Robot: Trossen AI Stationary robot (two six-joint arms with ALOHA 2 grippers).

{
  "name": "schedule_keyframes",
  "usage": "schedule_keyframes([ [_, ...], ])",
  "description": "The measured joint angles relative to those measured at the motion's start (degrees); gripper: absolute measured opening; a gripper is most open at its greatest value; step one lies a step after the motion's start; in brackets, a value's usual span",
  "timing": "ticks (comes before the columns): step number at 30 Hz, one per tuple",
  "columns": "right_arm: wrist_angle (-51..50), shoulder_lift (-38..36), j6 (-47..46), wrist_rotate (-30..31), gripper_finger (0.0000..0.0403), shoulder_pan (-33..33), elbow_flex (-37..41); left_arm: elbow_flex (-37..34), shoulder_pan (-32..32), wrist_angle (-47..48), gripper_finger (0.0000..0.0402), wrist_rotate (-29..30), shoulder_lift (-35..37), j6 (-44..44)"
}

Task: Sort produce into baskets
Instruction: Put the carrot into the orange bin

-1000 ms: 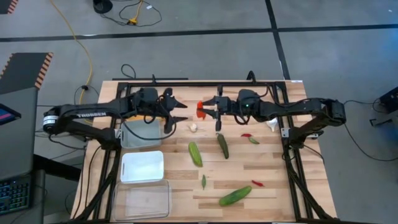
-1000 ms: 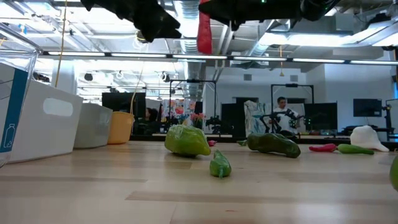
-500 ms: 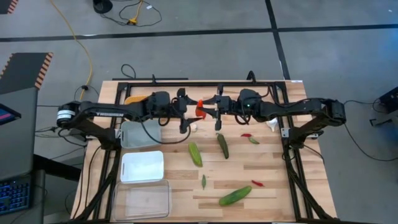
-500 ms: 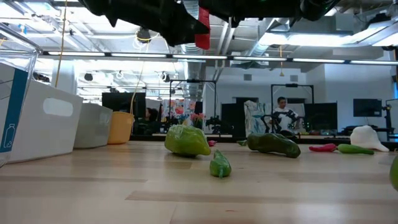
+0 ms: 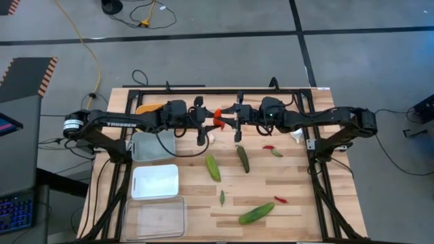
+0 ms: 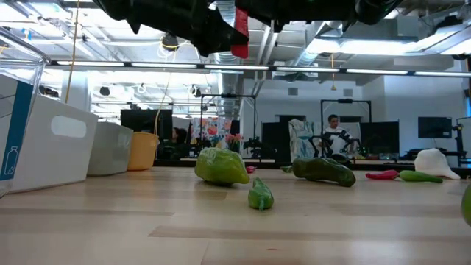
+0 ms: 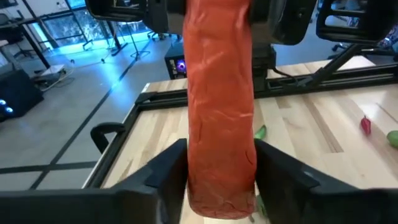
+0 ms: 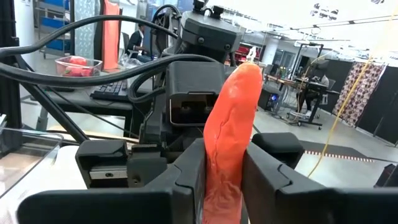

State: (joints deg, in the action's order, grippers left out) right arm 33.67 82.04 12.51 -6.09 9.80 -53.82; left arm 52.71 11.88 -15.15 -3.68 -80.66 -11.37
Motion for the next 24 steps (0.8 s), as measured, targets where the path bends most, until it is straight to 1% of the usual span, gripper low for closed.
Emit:
schedule_keyframes([
  [3, 0.0, 0.0, 0.0, 0.0, 0.0121, 0.0, 0.0, 0.0, 0.0, 0.1, 0.0116, 0.0, 0.0, 0.6],
  [6, 0.0, 0.0, -0.6, 0.0, 0.0147, 0.0, 0.0, 0.0, 0.3, 0.2, 0.0106, 0.0, 0.0, 1.2],
  [8, -0.4, 0.0, -1.1, 0.0, 0.0171, 0.0, 0.0, 0.0, 0.5, 0.3, 0.0112, 0.0, 0.0, 1.3],
  [11, -1.6, 0.0, -1.1, 0.6, 0.0207, 0.0, 0.0, 0.0, 1.1, 1.5, 0.0131, 0.0, 0.1, 1.3],
  [15, -4.9, 0.0, -3.1, 5.6, 0.0244, 0.0, 0.0, 0.0, 2.4, 6.8, 0.0141, 0.0, 0.9, 1.5],
  [20, -10.8, 0.0, -3.1, 10.7, 0.0255, 0.0, 0.0, 0.0, 4.8, 15.9, 0.0134, 0.1, 3.6, 1.5],
  [24, -15.0, 0.0, -3.1, 11.9, 0.0255, 0.0, 0.0, 0.0, 7.0, 24.8, 0.0131, 0.0, 6.7, 1.5],
])
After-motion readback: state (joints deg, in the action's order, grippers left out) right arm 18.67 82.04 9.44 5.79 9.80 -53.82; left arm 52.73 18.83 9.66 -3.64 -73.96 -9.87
